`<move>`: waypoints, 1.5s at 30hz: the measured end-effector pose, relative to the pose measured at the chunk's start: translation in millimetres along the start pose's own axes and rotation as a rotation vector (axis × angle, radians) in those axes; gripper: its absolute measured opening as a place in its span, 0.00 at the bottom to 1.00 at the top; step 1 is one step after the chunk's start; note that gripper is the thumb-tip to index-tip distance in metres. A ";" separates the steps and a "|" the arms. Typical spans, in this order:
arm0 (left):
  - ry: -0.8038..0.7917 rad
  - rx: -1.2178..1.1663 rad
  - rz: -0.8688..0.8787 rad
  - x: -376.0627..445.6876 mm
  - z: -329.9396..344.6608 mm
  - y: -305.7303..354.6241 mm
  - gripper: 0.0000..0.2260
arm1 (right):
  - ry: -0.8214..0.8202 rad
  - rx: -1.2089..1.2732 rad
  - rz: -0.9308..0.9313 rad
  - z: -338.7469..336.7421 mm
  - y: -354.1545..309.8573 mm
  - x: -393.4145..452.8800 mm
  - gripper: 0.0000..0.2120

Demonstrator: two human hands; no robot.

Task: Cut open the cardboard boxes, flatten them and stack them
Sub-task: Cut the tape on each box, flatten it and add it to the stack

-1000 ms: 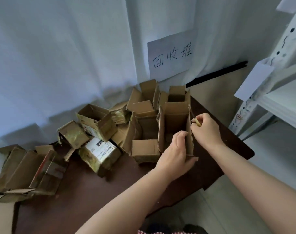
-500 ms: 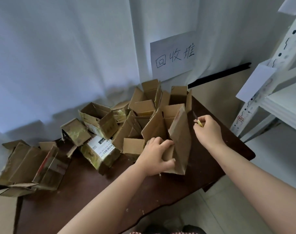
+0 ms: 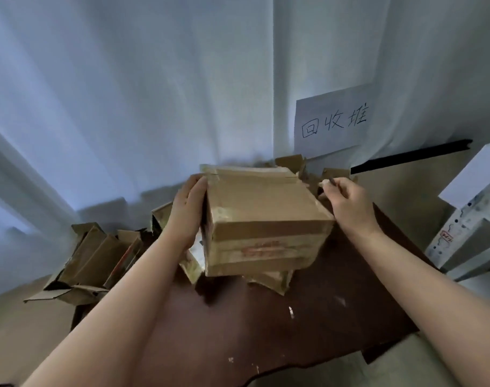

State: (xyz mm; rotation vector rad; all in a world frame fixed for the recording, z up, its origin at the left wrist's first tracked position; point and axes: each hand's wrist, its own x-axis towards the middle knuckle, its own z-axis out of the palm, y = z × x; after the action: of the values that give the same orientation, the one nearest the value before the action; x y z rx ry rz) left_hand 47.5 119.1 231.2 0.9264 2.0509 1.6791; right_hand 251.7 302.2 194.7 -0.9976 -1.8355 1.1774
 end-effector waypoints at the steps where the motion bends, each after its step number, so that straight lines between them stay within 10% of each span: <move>1: 0.034 -0.029 -0.067 3.5 -9.6 2.4 0.15 | -0.036 0.059 -0.018 4.3 -9.4 1.8 0.16; 5: 0.139 -0.180 -0.389 -1.1 -45.0 9.2 0.26 | -0.238 0.231 -0.112 19.6 -39.1 1.8 0.31; 9: 0.046 -0.379 -0.570 -20.0 -67.8 17.5 0.30 | -0.372 0.156 -0.152 48.2 -56.6 -4.6 0.21; 22: 0.229 -0.278 -0.376 -49.6 -107.6 24.4 0.10 | -0.344 0.019 -0.176 102.9 -64.3 -20.0 0.11; 34: 0.488 0.067 -0.086 -20.9 -81.8 48.3 0.13 | -0.409 0.271 -0.412 91.0 -97.6 -32.1 0.09; 45: 0.280 -0.404 -0.258 -21.8 -87.6 38.3 0.11 | -0.193 -0.041 -0.951 80.0 -103.4 -35.1 0.06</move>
State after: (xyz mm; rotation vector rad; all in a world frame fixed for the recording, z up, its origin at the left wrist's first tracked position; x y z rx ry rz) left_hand 19.3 43.2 286.6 0.2975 1.7877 2.0535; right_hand 174.3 212.4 260.1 0.0453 -2.0966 0.6416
